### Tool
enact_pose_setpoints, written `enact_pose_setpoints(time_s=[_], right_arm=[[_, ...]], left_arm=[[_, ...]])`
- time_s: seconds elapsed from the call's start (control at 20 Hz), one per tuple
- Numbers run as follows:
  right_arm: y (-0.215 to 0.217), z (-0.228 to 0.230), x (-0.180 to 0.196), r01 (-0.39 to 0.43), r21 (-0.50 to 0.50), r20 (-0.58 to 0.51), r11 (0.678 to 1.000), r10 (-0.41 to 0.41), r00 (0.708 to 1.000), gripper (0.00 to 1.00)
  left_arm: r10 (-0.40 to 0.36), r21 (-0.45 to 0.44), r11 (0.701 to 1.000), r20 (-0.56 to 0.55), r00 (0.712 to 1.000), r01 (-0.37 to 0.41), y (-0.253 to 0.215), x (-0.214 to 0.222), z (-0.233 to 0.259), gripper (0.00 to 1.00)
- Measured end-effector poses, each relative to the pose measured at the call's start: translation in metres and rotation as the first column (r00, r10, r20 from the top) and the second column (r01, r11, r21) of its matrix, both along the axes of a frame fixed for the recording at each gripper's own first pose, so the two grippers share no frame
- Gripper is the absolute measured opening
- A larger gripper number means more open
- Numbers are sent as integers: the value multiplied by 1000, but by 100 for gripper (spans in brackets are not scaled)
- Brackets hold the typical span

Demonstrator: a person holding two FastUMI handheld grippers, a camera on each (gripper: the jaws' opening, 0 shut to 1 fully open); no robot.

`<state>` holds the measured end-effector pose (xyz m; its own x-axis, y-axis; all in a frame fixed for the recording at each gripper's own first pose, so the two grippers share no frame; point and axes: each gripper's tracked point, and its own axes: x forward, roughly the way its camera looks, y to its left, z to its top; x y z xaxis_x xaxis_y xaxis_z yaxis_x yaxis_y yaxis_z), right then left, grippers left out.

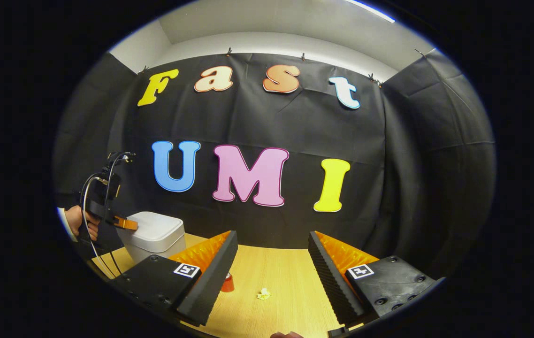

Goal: Press the lid of the desktop garbage bin to open it, pick up the crumpled paper on the desktop and throw it into the bin, then pick up the pop can on the desktop and drop it into the bin, and finally close the garbage bin lid.

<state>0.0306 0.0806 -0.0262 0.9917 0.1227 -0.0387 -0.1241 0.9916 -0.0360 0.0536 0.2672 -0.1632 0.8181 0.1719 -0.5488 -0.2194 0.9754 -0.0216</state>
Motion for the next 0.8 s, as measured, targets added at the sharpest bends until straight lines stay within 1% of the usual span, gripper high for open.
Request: enact_pose_setpoints(time_s=[0.05,0.15,0.25,0.4,0.45,0.55,0.7,0.8], right_arm=[[0,0,1,0,-2,1,1000,0,1000,87],[0,-2,2,-1,-6,-5,1000,1,1000,88],[-2,-1,4,4,-6,-8,1000,-4,1000,87],[-1,2,4,12,-10,-2,1000,-12,1000,87],[-2,1,4,14,-15,0,1000,-14,1000,98],[1,0,3,13,-20,-3,1000,-13,1000,98],[5,3,3,13,-16,1,1000,-13,1000,98],[9,6,2,10,-23,11,1000,-10,1000,98]], left_arm=[[-1,11,1000,1,1000,1,0,2,2,1],[-17,74,997,26,1000,15,1,7,12,1],[-17,112,994,19,1000,14,0,6,15,1],[-26,175,985,117,993,5,2,14,46,1],[-37,210,978,151,988,4,3,17,60,1],[-51,256,967,199,979,-2,2,16,81,1],[-64,224,974,287,956,-2,-11,12,109,1],[-76,226,974,339,938,-3,-15,8,127,1]])
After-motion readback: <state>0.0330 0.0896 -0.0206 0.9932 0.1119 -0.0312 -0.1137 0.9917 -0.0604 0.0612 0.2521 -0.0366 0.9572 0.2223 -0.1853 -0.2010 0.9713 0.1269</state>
